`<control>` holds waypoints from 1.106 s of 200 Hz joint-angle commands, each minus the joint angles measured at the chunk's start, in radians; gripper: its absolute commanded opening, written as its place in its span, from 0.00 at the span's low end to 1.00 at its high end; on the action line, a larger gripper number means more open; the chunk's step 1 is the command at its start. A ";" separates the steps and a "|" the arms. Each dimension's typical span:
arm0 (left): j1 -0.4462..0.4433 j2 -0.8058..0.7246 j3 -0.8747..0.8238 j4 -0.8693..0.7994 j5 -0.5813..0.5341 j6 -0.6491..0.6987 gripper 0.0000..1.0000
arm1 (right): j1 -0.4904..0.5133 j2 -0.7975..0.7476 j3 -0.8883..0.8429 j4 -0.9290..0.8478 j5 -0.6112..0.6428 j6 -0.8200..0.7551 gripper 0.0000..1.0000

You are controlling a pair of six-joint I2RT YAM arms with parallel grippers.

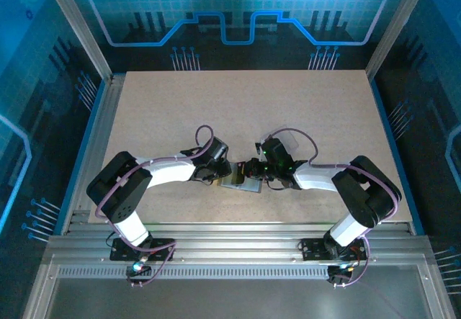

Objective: Put the credit cards into the card holder

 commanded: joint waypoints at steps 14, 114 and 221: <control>-0.034 0.051 -0.068 -0.223 0.077 -0.006 0.43 | 0.016 0.033 -0.010 -0.010 -0.020 -0.021 0.00; -0.070 0.047 -0.087 -0.184 0.101 -0.053 0.45 | 0.046 0.074 -0.025 0.028 0.038 0.054 0.00; -0.105 0.053 -0.094 -0.154 0.109 -0.091 0.45 | 0.096 0.111 -0.026 0.089 0.064 0.143 0.00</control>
